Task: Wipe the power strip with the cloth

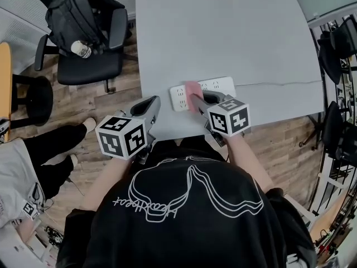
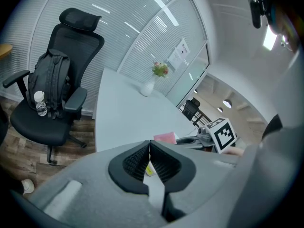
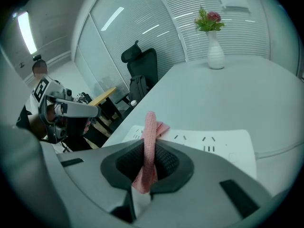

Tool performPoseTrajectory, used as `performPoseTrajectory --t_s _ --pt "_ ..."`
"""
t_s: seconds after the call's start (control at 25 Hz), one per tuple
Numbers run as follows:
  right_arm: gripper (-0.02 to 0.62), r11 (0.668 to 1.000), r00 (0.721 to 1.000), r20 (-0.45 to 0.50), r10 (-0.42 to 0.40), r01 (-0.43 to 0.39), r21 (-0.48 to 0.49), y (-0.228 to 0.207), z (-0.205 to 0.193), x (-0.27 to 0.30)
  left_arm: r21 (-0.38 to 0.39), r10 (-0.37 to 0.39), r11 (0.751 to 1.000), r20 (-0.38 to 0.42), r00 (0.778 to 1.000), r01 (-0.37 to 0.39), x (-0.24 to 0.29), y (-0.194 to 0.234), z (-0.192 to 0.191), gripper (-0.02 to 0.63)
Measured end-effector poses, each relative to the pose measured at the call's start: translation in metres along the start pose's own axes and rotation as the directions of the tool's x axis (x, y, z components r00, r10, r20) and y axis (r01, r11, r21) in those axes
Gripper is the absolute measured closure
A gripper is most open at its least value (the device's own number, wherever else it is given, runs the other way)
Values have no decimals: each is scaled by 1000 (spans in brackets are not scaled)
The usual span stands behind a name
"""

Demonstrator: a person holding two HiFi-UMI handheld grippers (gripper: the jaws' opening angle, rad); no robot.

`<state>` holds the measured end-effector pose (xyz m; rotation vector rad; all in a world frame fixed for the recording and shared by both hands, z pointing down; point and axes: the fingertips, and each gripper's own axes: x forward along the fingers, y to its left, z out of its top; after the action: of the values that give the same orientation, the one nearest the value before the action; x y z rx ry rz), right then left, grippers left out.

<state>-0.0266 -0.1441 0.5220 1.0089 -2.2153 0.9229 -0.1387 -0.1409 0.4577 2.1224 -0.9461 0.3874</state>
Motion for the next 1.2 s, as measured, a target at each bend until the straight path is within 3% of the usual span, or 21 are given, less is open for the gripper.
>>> performPoseTrajectory --t_s 0.8,1.2 --pt "545 997 999 6 -51 51 60 -93 -15 -60 -7 2 1000 -21 1000 -2 57 -56 -2 592" --pt "545 994 994 -1 -106 106 39 -129 -18 -82 -27 10 1000 -12 1000 -10 73 -69 -5 592"
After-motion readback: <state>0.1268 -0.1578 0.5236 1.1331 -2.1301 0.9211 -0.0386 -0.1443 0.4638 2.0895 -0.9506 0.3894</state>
